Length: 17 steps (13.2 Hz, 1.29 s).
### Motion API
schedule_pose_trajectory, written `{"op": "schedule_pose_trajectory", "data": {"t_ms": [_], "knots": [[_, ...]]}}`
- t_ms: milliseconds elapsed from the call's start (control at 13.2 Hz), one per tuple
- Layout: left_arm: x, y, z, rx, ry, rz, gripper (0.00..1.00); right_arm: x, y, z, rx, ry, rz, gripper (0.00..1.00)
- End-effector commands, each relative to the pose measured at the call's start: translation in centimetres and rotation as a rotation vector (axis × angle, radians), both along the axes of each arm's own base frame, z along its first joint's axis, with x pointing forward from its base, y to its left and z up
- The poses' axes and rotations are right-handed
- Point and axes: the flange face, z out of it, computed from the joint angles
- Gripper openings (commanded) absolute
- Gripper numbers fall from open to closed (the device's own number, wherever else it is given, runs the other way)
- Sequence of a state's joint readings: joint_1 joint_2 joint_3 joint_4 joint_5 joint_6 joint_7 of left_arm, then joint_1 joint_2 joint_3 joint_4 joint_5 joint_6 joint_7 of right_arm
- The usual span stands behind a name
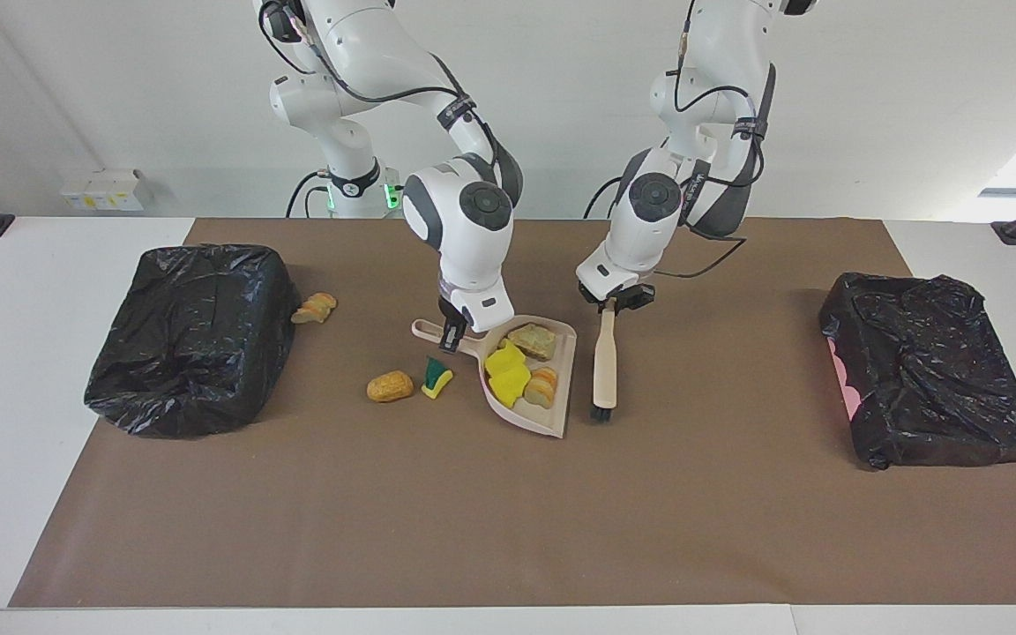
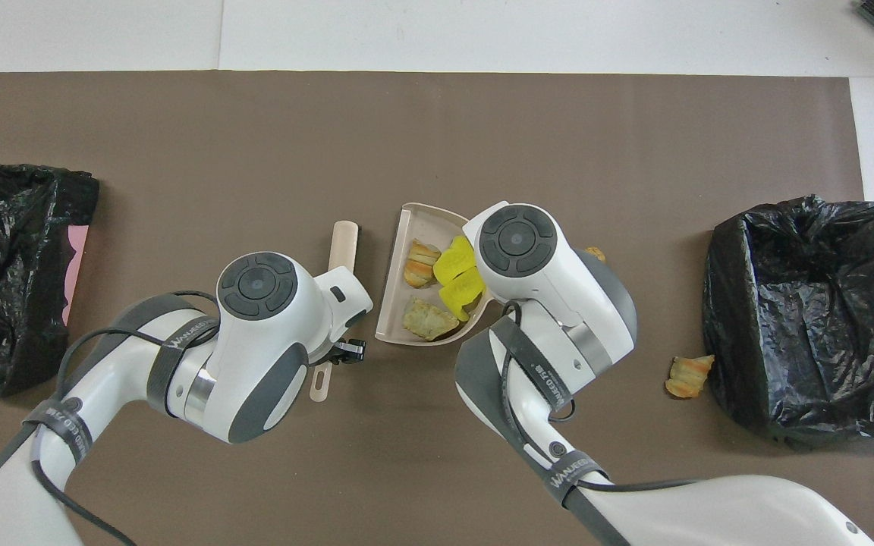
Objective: Sweep and dump trash in bin
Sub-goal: 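Carry the dustpan toward the black bag with the right gripper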
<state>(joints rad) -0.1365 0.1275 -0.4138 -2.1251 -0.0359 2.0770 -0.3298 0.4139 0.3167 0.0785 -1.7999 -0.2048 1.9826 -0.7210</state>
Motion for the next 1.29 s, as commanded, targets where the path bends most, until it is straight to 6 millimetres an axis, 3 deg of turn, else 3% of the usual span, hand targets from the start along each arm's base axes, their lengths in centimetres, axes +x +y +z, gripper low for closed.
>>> {"op": "schedule_pose_trajectory", "data": {"t_ms": [0,227,530,682,909,1212], "knots": [[-0.4,0.2,2.0,0.064,0.046,0.030,0.00,0.4,-2.9,3.7,0.022,0.018,0.037,0.00],[-1.1,-0.5,5.0,0.089,0.030,0.104,0.00,1.4,-8.5,6.8,0.051,0.043,0.059,0.00],[-7.1,-5.9,5.6,0.130,0.041,0.191,0.00,2.4,-16.2,9.9,0.063,0.072,0.110,0.00],[-10.7,-7.6,5.4,0.071,0.050,0.213,0.00,2.8,-20.4,10.7,0.072,0.083,0.154,0.00],[-17.0,-7.3,3.5,0.052,0.000,0.251,0.00,2.8,-26.2,12.5,0.079,0.083,0.186,0.00],[-21.0,-5.9,2.4,0.056,0.003,0.257,0.00,1.5,-36.4,14.0,0.074,0.103,0.195,0.00]]}}
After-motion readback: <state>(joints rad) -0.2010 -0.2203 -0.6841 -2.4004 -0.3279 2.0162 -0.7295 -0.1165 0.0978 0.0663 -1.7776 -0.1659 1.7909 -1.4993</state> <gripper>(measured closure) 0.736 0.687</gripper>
